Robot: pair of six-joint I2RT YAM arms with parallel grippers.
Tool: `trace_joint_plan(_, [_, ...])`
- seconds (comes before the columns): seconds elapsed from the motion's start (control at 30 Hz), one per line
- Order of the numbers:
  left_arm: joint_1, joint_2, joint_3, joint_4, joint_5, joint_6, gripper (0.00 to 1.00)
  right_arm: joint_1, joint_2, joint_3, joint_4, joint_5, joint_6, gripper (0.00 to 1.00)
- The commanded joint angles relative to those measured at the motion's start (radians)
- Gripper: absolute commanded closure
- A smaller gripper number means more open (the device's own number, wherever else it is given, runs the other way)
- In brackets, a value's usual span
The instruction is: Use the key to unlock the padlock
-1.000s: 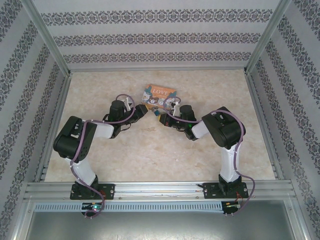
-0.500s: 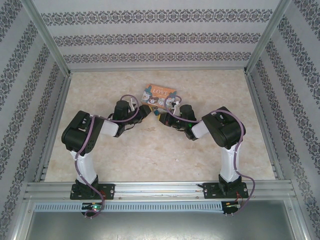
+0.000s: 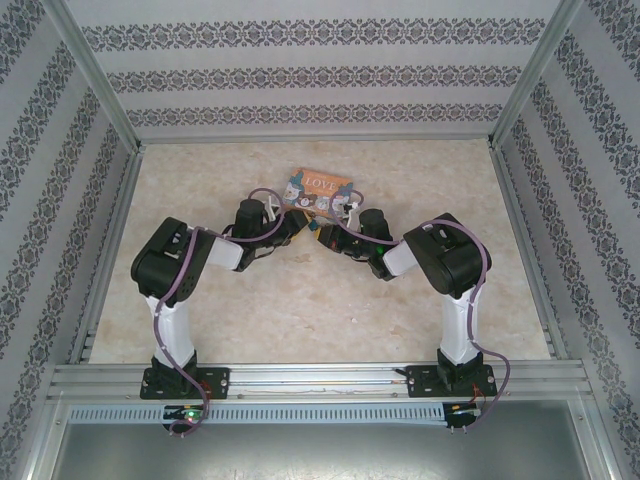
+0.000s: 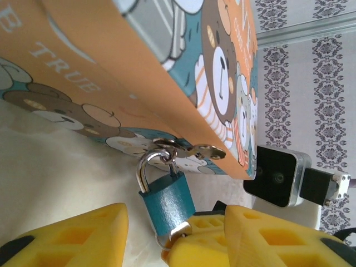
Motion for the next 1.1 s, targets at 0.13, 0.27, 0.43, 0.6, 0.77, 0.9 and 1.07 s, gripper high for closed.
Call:
trace_joint_plan(0.13, [-0.016, 0.03, 0.026, 0.039, 0.021, -0.023, 0.53, 0.003, -0.007, 0.027, 0.05, -0.033, 0.022, 1.0])
trace_joint_plan(0.27, [-0.017, 0.039, 0.032, 0.056, 0.021, -0.029, 0.54, 0.005, -0.007, 0.033, 0.05, -0.044, 0.033, 1.0])
trace_joint_plan(0.43, [-0.023, 0.052, 0.05, 0.05, 0.02, -0.035, 0.56, 0.005, -0.005, 0.037, 0.047, -0.049, 0.036, 1.0])
trace_joint_plan(0.6, [-0.022, 0.066, 0.07, 0.048, 0.024, -0.041, 0.59, 0.005, -0.007, 0.037, 0.047, -0.053, 0.042, 1.0])
trace_joint_plan(0.77, [-0.025, 0.073, 0.081, 0.036, 0.025, -0.045, 0.6, 0.007, -0.009, 0.04, 0.05, -0.058, 0.055, 1.0])
trace_joint_plan(0.9, [-0.029, 0.082, 0.08, 0.051, 0.027, -0.063, 0.6, 0.008, -0.01, 0.046, 0.049, -0.061, 0.064, 1.0])
trace_joint_plan(1.07, [-0.038, 0.089, 0.084, 0.072, 0.025, -0.078, 0.64, 0.008, -0.007, 0.051, 0.05, -0.063, 0.07, 1.0])
